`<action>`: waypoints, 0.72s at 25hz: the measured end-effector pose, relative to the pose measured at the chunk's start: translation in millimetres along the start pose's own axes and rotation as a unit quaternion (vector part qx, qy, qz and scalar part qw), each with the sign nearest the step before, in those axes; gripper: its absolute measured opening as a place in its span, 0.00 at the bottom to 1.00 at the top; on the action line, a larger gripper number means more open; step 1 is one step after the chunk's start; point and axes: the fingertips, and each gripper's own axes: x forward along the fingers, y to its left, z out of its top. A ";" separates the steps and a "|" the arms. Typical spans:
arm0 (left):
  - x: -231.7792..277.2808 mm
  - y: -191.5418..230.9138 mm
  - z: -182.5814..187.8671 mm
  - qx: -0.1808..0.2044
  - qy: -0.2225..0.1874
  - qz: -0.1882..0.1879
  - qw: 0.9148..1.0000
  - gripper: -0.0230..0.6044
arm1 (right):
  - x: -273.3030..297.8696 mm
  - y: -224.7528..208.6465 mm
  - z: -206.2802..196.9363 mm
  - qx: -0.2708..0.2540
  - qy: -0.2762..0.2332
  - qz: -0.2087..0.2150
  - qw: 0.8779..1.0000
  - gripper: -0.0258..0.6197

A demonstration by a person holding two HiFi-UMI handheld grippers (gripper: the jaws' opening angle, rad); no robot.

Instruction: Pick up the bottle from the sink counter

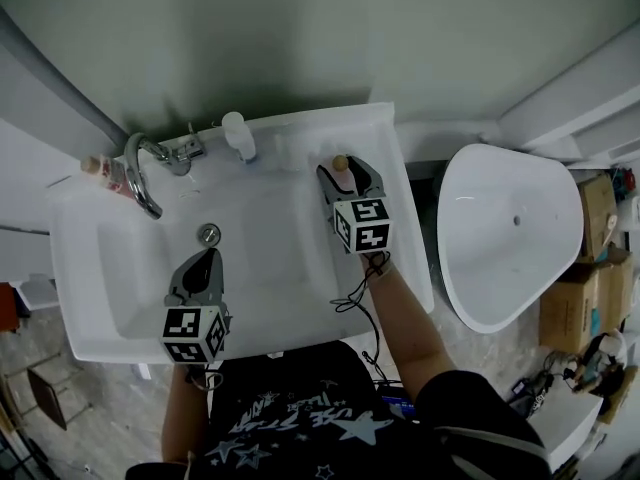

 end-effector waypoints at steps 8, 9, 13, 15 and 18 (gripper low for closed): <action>0.6 -3.0 -7.6 0.000 0.009 0.011 1.000 0.07 | 5.2 -2.6 3.8 -0.047 -0.007 -0.011 0.999 0.29; -1.5 -2.8 -8.5 -0.001 0.009 0.012 1.000 0.07 | 5.4 -2.6 4.0 -0.042 -0.003 -0.011 0.999 0.27; -10.7 1.3 -12.9 -0.002 0.008 0.006 1.000 0.07 | 2.0 1.7 3.9 -0.052 0.014 -0.018 0.998 0.26; -15.5 7.2 -13.5 -0.003 0.003 0.003 1.000 0.07 | -5.7 5.8 5.3 -0.051 0.014 -0.024 0.998 0.26; -23.5 15.9 -14.1 -0.001 -0.006 -0.008 1.000 0.07 | -24.2 15.4 9.2 -0.042 0.008 -0.038 0.998 0.26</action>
